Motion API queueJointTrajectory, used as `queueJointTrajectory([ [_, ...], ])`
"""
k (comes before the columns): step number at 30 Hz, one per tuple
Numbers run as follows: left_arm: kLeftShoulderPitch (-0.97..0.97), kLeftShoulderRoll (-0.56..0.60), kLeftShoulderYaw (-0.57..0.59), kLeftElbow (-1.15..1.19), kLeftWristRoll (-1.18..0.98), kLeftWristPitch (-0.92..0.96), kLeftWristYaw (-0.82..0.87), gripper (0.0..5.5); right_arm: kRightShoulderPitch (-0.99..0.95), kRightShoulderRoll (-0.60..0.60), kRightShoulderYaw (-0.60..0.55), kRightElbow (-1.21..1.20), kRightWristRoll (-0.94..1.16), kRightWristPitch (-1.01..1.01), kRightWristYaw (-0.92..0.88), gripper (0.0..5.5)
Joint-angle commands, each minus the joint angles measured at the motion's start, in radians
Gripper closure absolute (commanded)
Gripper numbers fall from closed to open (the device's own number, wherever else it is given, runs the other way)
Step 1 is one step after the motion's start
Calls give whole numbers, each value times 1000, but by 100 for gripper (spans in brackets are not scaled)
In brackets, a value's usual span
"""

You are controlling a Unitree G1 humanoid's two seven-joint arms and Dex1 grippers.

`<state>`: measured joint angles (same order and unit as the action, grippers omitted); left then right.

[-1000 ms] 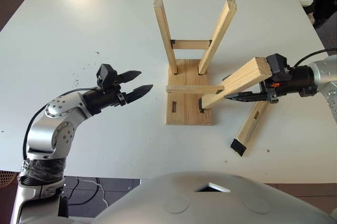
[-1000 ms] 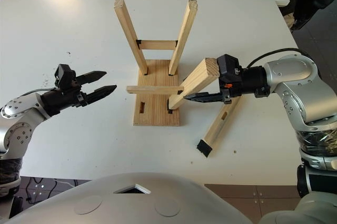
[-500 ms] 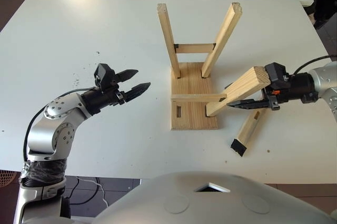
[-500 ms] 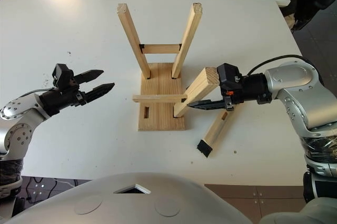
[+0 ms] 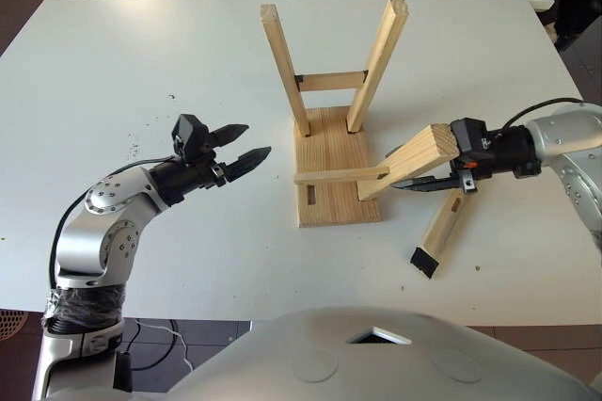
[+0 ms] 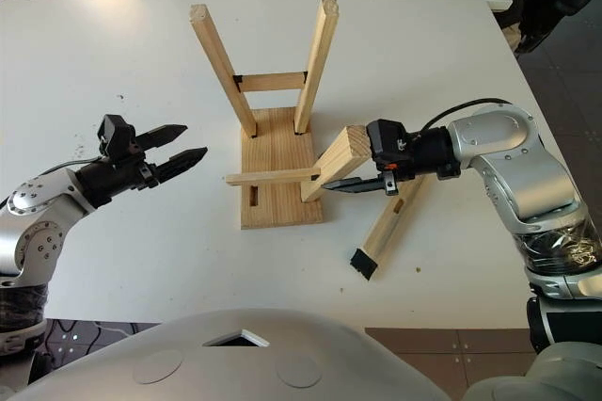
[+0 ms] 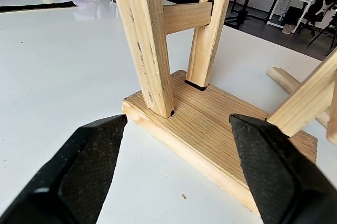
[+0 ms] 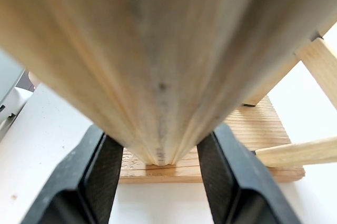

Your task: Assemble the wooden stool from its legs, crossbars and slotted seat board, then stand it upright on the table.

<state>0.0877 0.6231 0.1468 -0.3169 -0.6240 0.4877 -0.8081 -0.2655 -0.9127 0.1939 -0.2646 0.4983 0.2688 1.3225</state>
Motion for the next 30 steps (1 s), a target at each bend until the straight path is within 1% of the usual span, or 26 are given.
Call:
queueJointTrajectory([
  [1,-26,2,-20,7,27,3,5,189,44,-36,159,115,-222,3,14,348],
  [8,-34,-18,-37,15,44,-5,12,189,-82,-3,238,206,-169,127,66,348],
  [12,-33,-30,-46,13,53,-8,18,189,-132,12,300,264,-210,117,79,348],
  [16,-31,-39,-48,14,61,-7,16,189,-151,24,335,310,-217,107,80,348],
  [19,-32,-44,-49,12,63,-6,16,189,-153,36,318,305,-176,121,70,348],
  [23,-25,-46,-42,10,63,-7,19,189,-169,64,260,264,-143,75,22,348],
  [24,-24,-48,-42,11,65,-8,20,189,-174,71,246,260,-142,63,3,312],
  [26,-23,-51,-42,13,69,-10,22,189,-184,85,221,255,-145,48,-28,290],
  [27,-22,-54,-42,12,71,-10,23,189,-186,94,205,252,-156,40,-40,271],
  [30,-22,-58,-43,11,73,-10,24,189,-181,102,180,253,-221,-15,-74,231],
])
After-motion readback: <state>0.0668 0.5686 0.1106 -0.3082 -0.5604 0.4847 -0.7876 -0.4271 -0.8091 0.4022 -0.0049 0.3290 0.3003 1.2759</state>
